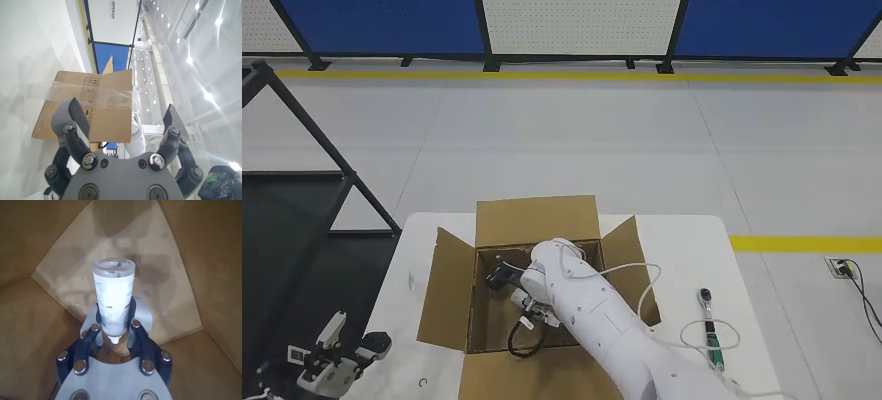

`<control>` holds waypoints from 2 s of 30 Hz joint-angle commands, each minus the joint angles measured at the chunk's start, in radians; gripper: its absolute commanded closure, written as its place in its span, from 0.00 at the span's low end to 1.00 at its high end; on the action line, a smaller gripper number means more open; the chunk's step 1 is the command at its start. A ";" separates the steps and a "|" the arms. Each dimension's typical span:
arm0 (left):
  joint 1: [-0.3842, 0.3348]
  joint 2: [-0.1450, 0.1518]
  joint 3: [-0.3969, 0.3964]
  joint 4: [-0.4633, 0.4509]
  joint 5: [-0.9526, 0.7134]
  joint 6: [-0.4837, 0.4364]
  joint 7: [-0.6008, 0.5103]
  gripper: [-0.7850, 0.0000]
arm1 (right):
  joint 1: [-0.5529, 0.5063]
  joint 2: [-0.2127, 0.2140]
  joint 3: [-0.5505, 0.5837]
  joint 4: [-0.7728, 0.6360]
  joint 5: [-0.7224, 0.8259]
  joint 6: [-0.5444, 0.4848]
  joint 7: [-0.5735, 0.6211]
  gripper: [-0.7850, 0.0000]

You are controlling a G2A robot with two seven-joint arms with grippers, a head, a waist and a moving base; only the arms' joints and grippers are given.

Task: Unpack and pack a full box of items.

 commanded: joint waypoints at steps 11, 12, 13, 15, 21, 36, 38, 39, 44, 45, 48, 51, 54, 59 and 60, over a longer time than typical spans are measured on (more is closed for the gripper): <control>-0.021 0.002 0.014 0.002 0.020 0.009 -0.009 0.00 | 0.053 0.045 0.044 -0.063 -0.004 -0.004 -0.170 1.00; -0.022 0.002 0.014 0.004 0.020 0.010 -0.010 0.00 | 0.055 0.050 0.047 -0.074 -0.005 0.003 -0.165 1.00; -0.024 0.002 0.014 0.004 0.021 0.010 -0.012 0.00 | 0.058 0.056 0.051 -0.086 -0.007 0.017 -0.160 1.00; -0.025 0.002 0.013 0.006 0.022 0.011 -0.014 0.00 | 0.059 0.069 0.061 -0.120 -0.008 0.040 -0.151 1.00; -0.029 0.003 0.018 0.011 0.025 0.013 -0.013 0.00 | 0.031 0.130 0.099 -0.277 -0.026 0.129 -0.110 1.00; -0.036 0.003 0.030 0.009 0.042 0.020 -0.003 0.00 | -0.416 0.458 0.479 -1.321 -0.328 0.271 0.231 1.00; -0.037 0.003 0.034 0.008 0.044 0.020 -0.003 0.00 | -0.506 0.487 0.535 -1.449 -0.384 0.261 0.254 1.00; -0.038 0.003 0.036 0.007 0.046 0.020 -0.004 0.00 | -0.538 0.496 0.549 -1.494 -0.418 0.249 0.264 1.00; -0.039 0.003 0.043 0.005 0.051 0.021 -0.002 0.00 | -0.560 0.503 0.552 -1.529 -0.461 0.235 0.270 1.00; -0.039 0.003 0.044 0.004 0.053 0.021 -0.003 0.00 | -0.560 0.503 0.552 -1.529 -0.461 0.235 0.270 1.00; -0.040 0.003 0.049 0.004 0.058 0.022 -0.003 0.00 | -0.560 0.503 0.552 -1.529 -0.461 0.235 0.270 1.00; -0.039 0.003 0.053 0.001 0.063 0.018 -0.006 0.00 | -0.560 0.503 0.552 -1.529 -0.461 0.235 0.270 1.00; -0.034 0.003 0.054 0.002 0.063 0.019 -0.011 0.00 | -0.581 0.505 0.559 -1.523 -0.445 0.225 0.231 1.00; -0.037 0.004 0.058 0.013 0.070 0.025 -0.013 0.00 | -0.608 0.514 0.630 -1.613 -0.446 0.258 0.181 1.00; -0.038 0.004 0.060 0.013 0.071 0.026 -0.016 0.00 | -0.620 0.517 0.648 -1.644 -0.449 0.270 0.179 1.00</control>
